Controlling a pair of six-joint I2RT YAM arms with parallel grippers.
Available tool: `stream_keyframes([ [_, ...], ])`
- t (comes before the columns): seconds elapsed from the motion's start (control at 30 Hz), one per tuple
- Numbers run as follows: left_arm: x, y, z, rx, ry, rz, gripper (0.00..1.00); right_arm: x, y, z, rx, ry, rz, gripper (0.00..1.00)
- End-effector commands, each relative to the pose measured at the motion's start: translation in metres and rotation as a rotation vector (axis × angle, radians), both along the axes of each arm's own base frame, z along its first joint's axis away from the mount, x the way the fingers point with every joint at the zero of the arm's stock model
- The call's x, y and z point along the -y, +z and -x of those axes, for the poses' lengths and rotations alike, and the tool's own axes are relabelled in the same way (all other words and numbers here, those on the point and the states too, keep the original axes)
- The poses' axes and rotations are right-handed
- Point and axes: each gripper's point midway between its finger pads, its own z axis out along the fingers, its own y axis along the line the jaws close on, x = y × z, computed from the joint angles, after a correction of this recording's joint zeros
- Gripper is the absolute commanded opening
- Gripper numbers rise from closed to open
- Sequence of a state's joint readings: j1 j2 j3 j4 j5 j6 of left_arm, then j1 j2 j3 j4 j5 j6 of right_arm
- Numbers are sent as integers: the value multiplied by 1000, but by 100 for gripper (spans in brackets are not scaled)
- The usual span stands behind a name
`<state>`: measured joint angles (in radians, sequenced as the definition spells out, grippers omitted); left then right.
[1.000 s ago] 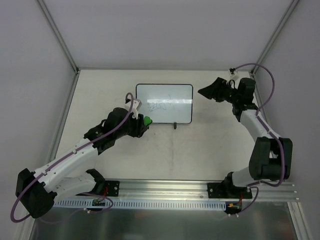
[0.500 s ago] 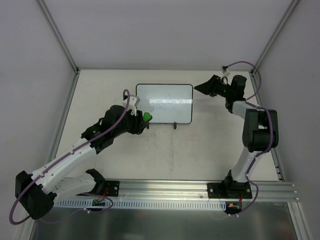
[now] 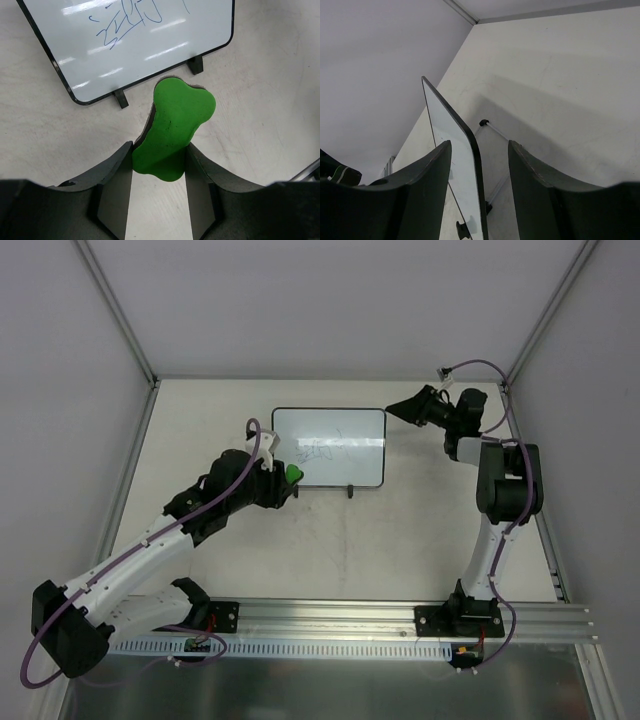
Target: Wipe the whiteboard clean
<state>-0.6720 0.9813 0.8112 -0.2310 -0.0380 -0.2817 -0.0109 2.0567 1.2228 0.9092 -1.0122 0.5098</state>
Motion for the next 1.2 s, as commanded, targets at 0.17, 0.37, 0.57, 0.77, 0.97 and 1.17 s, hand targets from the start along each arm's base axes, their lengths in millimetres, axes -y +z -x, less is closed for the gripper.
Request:
stream_keyframes([
  [0.17,-5,17,-19,30,63,8,0,-20,12,9,97,79,-17,45],
  [0.37,-6,20,-26,30,79,8,0,-28,5,14,80,112,-52,41],
  [0.57,-5,15,-30,11,78,3,0,-28,1,17,74,117,-79,34],
  [0.77,-8,12,-36,6,92,-12,0,-26,2,20,75,120,-103,28],
  [0.97,-2,11,-39,-14,74,-3,0,-24,0,23,65,118,-113,10],
  [1.17,3,10,-45,-14,61,-16,0,-23,-2,22,61,113,-113,1],
])
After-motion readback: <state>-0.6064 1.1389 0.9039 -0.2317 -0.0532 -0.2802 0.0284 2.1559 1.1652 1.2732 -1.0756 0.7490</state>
